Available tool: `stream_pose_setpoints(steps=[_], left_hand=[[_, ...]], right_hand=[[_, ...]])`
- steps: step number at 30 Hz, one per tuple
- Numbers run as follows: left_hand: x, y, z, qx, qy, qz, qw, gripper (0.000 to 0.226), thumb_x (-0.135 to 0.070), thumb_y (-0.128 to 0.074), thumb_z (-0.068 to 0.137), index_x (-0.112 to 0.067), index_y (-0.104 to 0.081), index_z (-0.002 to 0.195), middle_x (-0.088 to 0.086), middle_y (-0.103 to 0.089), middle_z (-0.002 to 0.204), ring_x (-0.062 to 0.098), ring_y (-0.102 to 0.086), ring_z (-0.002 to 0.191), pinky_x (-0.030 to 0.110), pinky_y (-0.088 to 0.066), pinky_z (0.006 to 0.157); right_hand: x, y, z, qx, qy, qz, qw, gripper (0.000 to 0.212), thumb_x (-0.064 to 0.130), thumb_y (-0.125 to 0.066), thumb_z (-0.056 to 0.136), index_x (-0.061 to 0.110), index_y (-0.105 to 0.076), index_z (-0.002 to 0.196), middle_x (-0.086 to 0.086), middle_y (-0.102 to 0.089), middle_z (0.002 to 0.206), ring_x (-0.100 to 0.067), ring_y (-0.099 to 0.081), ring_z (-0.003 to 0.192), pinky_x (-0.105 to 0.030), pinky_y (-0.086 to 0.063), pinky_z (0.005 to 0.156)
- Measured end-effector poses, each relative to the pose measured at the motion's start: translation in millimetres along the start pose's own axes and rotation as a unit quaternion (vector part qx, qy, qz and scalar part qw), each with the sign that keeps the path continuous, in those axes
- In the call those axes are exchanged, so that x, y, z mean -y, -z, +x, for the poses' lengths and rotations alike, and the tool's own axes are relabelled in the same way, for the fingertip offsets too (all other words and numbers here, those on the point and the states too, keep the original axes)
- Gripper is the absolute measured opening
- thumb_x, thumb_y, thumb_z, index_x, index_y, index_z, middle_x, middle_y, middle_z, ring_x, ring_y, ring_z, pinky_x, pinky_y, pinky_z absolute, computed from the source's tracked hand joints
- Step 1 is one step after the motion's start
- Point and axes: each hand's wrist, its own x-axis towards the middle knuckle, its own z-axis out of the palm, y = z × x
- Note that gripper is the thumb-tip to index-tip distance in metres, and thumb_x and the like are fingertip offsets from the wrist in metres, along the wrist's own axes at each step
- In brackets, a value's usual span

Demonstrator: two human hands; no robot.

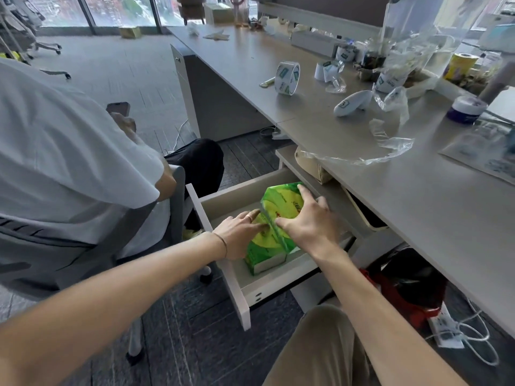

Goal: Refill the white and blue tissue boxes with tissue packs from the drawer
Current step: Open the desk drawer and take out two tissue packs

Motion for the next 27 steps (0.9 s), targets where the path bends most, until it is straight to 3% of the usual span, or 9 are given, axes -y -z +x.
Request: stream_pose_setpoints(steps=[4, 8, 11, 15, 21, 27], left_hand=[[-9.9, 7.1, 16.5, 0.032, -0.083, 0.161, 0.983, 0.106, -0.020, -0.071, 0.079, -0.023, -0.005, 0.163, 0.013, -0.004, 0.170, 0.032, -0.002, 0.157, 0.057, -0.024, 0.120], [-16.2, 2.2, 24.8, 0.067, -0.094, 0.156, 0.981, 0.106, -0.023, -0.074, 0.080, -0.025, -0.008, 0.162, 0.009, -0.014, 0.170, 0.030, -0.009, 0.156, 0.058, -0.018, 0.122], [-13.6, -1.1, 24.5, 0.017, -0.075, 0.131, 0.988, 0.101, -0.034, -0.075, 0.072, -0.023, -0.022, 0.158, 0.014, -0.031, 0.160, 0.031, -0.025, 0.151, 0.053, -0.021, 0.122], [-9.1, 4.5, 15.2, -0.073, 0.003, 0.006, 0.997, 0.103, -0.054, -0.074, 0.056, -0.023, -0.033, 0.145, 0.011, -0.050, 0.132, 0.031, -0.051, 0.125, 0.040, -0.036, 0.108], [-10.5, 26.9, -13.6, -0.167, 0.076, -0.127, 0.975, 0.118, -0.064, -0.076, 0.046, -0.035, -0.029, 0.150, 0.007, -0.048, 0.128, 0.030, -0.052, 0.117, 0.039, -0.046, 0.100], [-34.3, 82.1, -38.0, -0.248, 0.041, -0.157, 0.955, 0.111, -0.062, -0.079, 0.052, -0.038, -0.029, 0.149, 0.005, -0.050, 0.125, 0.028, -0.051, 0.115, 0.040, -0.045, 0.098]], right_hand=[[-8.6, 25.6, -25.7, 0.027, 0.005, -0.012, 1.000, 0.100, 0.057, -0.077, 0.071, 0.036, -0.026, 0.155, -0.010, -0.050, 0.128, -0.033, -0.062, 0.108, -0.038, -0.050, 0.090], [-20.6, 40.8, -44.4, 0.032, 0.015, -0.022, 0.999, 0.102, 0.056, -0.077, 0.069, 0.039, -0.024, 0.154, -0.007, -0.050, 0.124, -0.031, -0.059, 0.108, -0.041, -0.051, 0.092], [-29.4, 50.2, -51.7, 0.031, 0.030, -0.015, 0.999, 0.103, 0.053, -0.079, 0.068, 0.040, -0.024, 0.154, -0.004, -0.048, 0.119, -0.027, -0.054, 0.109, -0.040, -0.048, 0.093], [-34.3, 65.4, -58.7, 0.019, 0.054, -0.003, 0.998, 0.104, 0.052, -0.080, 0.066, 0.042, -0.025, 0.154, -0.003, -0.048, 0.117, -0.024, -0.051, 0.111, -0.039, -0.045, 0.097], [-43.0, 97.8, -75.1, -0.014, 0.099, 0.012, 0.995, 0.104, 0.043, -0.083, 0.065, 0.042, -0.027, 0.153, -0.001, -0.050, 0.115, -0.022, -0.053, 0.106, -0.039, -0.046, 0.096], [-55.1, 140.1, -93.1, -0.073, 0.107, 0.010, 0.991, 0.106, 0.044, -0.086, 0.062, 0.045, -0.030, 0.152, -0.002, -0.054, 0.119, -0.023, -0.053, 0.110, -0.036, -0.043, 0.097]])
